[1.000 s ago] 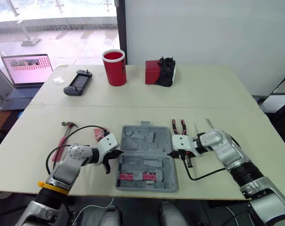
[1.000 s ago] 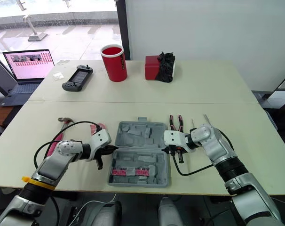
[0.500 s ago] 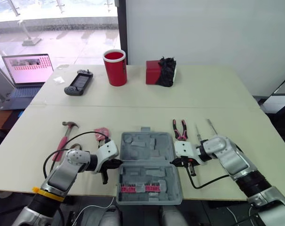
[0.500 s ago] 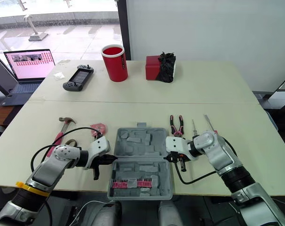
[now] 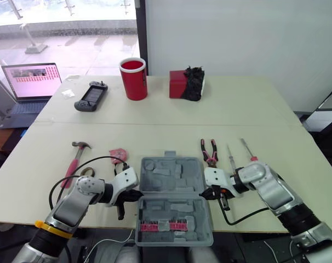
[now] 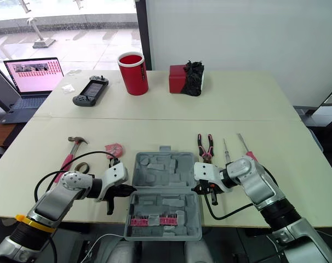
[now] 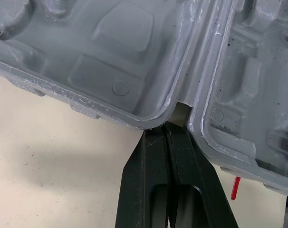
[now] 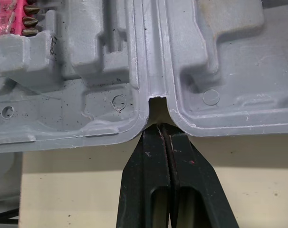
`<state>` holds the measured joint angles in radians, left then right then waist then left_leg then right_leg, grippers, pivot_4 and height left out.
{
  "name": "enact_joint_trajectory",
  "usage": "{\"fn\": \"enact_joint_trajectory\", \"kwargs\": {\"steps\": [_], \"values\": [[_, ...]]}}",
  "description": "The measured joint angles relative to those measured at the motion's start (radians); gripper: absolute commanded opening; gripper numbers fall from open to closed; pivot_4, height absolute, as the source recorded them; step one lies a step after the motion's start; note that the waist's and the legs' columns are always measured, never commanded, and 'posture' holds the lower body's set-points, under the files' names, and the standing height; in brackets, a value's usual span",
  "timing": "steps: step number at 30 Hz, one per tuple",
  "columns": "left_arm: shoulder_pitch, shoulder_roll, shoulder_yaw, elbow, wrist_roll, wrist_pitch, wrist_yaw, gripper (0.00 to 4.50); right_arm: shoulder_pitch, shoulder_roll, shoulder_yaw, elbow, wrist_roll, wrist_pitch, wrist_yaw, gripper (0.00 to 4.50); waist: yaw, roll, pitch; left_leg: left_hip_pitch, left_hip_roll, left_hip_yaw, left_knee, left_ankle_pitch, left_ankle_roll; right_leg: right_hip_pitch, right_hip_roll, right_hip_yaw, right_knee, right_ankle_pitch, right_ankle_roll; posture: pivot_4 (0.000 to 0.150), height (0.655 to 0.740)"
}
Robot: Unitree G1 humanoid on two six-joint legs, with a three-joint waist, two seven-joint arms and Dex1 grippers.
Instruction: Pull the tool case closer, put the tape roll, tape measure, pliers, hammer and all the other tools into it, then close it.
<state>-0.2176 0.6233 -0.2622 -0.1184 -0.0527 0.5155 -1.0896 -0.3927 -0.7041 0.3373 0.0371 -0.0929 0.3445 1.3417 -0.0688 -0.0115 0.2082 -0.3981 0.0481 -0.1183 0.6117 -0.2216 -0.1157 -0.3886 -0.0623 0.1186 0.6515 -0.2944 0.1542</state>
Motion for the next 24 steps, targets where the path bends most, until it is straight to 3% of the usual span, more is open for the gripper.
{"fn": "enact_joint_trajectory", "kwargs": {"steps": [13, 24], "values": [[0.003, 0.013, 0.0, -0.002, -0.011, -0.01, -0.001, 0.0, 0.006, -0.019, -0.003, 0.016, 0.036, -0.01, -0.018, 0.07, 0.0, 0.0, 0.0, 0.0, 0.0, 0.0, 0.0, 0.0, 0.0, 0.0, 0.0, 0.0, 0.0, 0.0, 0.0, 0.15, 0.74], [0.024, 0.09, 0.085, 0.064, -0.051, -0.085, 0.018, 0.0, 0.017, -0.116, -0.133, 0.142, 0.124, -0.055, -0.02, 0.07, -0.001, 0.0, 0.0, -0.001, 0.0, 0.0, 0.0, 0.0, 0.0, -0.001, 0.0, 0.0, 0.0, 0.0, 0.0, 0.15, 0.74]]}}
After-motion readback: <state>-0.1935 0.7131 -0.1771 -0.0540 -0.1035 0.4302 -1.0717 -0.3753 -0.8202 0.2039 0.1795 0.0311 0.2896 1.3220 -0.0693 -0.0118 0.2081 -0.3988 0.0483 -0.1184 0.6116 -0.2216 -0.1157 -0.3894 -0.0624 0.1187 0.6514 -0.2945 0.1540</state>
